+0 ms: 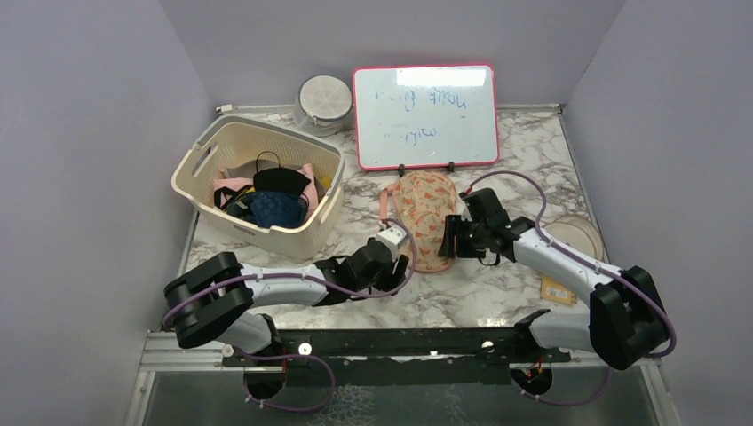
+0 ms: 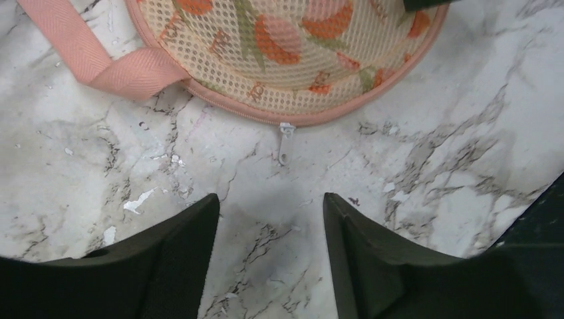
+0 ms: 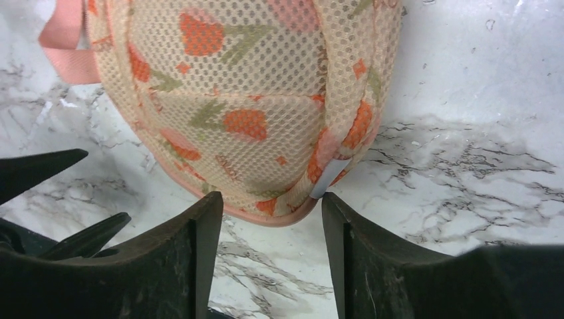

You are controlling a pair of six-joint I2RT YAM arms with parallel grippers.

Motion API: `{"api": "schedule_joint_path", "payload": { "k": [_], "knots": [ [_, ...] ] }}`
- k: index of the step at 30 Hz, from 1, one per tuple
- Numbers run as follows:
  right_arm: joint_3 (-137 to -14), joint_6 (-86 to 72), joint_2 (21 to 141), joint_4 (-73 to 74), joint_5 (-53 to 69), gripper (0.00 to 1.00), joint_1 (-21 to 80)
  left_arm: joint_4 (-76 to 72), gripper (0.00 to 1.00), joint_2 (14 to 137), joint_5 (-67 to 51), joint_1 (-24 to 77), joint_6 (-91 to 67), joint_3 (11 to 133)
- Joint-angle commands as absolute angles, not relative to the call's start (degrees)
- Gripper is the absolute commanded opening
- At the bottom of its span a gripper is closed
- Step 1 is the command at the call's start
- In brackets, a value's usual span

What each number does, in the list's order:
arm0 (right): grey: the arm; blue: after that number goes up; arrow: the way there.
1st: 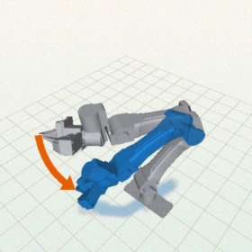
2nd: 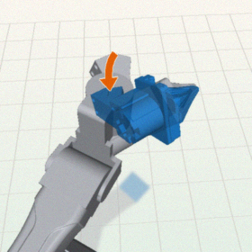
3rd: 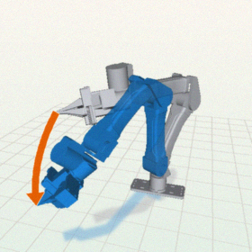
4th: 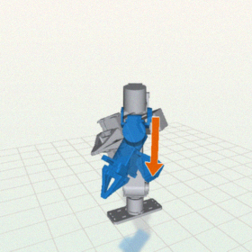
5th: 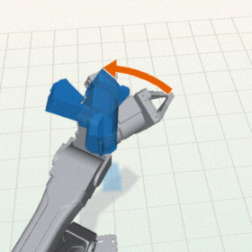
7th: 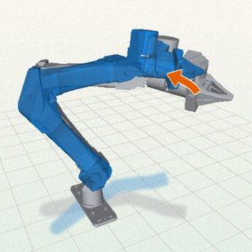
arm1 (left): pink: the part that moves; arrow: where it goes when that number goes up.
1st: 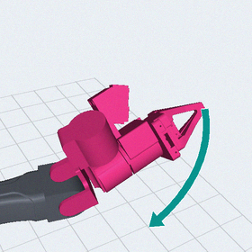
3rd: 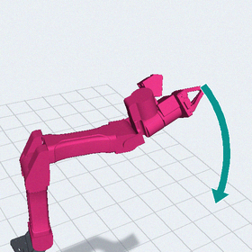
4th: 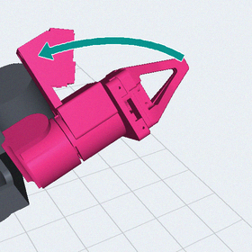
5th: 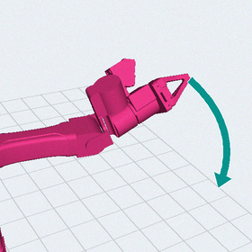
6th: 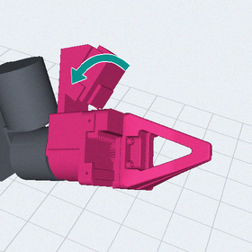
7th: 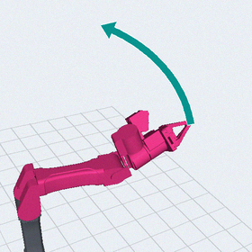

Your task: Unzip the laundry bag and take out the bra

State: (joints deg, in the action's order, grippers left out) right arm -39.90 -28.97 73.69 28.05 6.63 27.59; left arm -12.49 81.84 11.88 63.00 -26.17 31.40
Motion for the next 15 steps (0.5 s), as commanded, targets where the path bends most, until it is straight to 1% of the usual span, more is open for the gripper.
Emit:
{"api": "schedule_joint_path", "payload": {
  "k": [1, 3, 7, 12, 15],
  "knots": [
    [-38.3, -27.8, 69.9, 24.3, 10.6, 0.57, 27.7, -14.9, 0.58, 78.3, 7.0, 60.3, -28.1, 32.0],
    [-37.7, -27.4, 68.9, 23.7, 11.6, 0.59, 27.6, -15.2, 0.66, 78.1, 5.7, 59.2, -28.1, 32.8],
    [-37.3, -27.0, 68.0, 23.4, 12.0, 0.59, 27.6, -16.0, 0.74, 79.2, 4.7, 57.0, -29.4, 34.4],
    [-37.3, -27.4, 67.8, 23.5, 11.5, 0.6, 27.7, -17.9, 0.74, 82.5, 3.1, 53.9, -31.8, 35.8],
    [-36.6, -27.4, 67.8, 22.2, 12.6, 0.59, 27.7, -18.5, 0.71, 85.1, 3.2, 53.0, -32.7, 37.1]
  ]
}}
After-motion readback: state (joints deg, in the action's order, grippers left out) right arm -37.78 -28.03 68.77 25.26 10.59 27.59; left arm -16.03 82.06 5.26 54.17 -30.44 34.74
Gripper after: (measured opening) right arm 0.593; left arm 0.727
